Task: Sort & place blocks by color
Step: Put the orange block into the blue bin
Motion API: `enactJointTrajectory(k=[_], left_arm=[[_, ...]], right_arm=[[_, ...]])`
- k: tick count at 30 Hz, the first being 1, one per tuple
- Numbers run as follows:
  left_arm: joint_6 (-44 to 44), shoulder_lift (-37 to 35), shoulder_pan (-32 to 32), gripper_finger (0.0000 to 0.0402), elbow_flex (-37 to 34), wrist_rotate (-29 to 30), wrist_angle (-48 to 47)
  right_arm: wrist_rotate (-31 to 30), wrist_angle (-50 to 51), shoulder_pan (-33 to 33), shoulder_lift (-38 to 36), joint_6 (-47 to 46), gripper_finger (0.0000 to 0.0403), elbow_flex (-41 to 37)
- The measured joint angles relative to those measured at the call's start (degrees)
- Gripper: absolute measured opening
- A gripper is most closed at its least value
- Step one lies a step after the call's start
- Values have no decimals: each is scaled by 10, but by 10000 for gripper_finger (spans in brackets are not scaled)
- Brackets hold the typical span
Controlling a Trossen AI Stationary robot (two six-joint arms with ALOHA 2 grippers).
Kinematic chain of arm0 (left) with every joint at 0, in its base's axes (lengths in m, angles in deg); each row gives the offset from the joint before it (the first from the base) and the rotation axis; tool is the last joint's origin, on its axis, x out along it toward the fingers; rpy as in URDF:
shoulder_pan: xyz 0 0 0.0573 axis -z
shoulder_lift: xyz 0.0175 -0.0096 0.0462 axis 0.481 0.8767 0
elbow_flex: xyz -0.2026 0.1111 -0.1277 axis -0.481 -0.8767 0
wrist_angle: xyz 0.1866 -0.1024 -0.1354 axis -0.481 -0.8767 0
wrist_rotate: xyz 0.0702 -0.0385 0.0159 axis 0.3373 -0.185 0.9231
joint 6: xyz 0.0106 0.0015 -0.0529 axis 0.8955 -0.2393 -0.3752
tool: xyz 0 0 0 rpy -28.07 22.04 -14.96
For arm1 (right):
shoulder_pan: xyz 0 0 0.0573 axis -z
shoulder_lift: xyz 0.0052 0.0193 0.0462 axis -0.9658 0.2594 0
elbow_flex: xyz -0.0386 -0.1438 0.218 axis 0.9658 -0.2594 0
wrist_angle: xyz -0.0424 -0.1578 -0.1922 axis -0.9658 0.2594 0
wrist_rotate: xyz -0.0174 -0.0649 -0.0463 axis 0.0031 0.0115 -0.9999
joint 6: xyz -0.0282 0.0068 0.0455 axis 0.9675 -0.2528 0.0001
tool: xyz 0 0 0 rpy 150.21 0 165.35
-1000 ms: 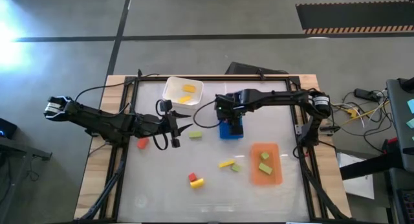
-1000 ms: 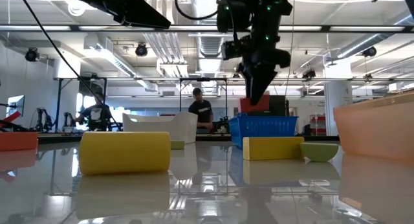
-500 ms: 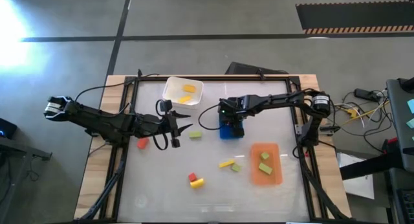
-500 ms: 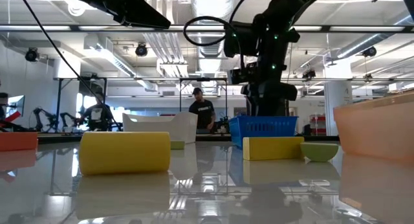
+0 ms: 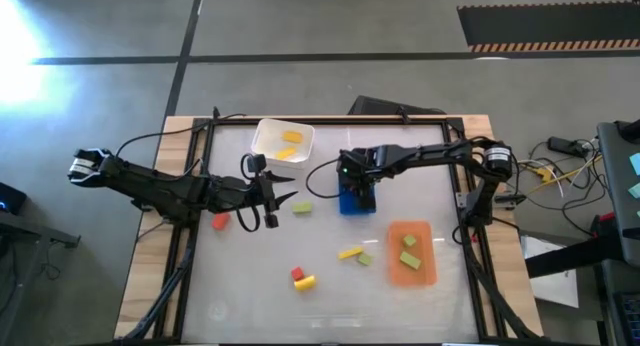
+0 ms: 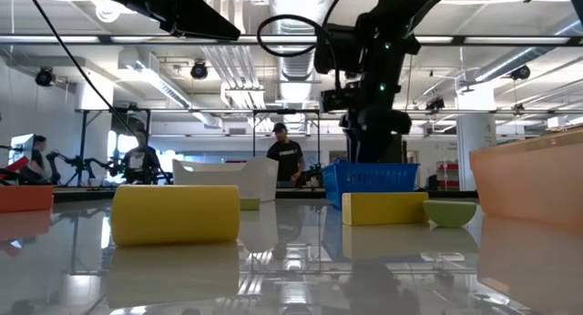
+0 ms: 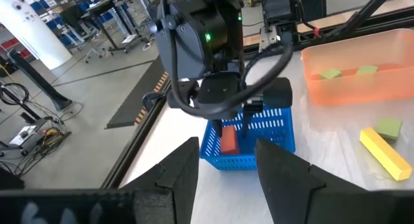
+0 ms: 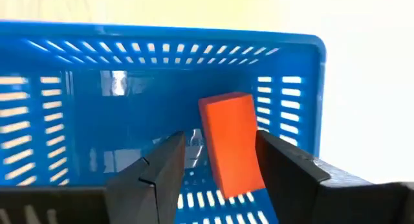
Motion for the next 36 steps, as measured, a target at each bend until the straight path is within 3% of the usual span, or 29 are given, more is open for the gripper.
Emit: enactJointTrajectory(k=[7, 13, 18, 27, 32, 36], left_arm=[[-26, 0, 0, 136, 0, 0, -10], [-97, 0, 0, 136, 0, 8, -51], [-202, 0, 0, 136, 0, 21, -125], [-555, 0, 0, 136, 1, 17, -377], [-778, 24, 2, 136, 4, -96, -581], [-868, 77, 9, 136, 3, -165, -716]], right_arm=[[1, 65, -30, -30, -69, 147, 36], [-2, 63, -104, -88, -125, 115, 32], [-78, 43, -187, -120, -154, 90, 31], [-223, 17, -315, -135, -180, 60, 30], [-259, -20, -350, -135, -166, 57, 30], [-261, -44, -358, -133, -147, 57, 30]])
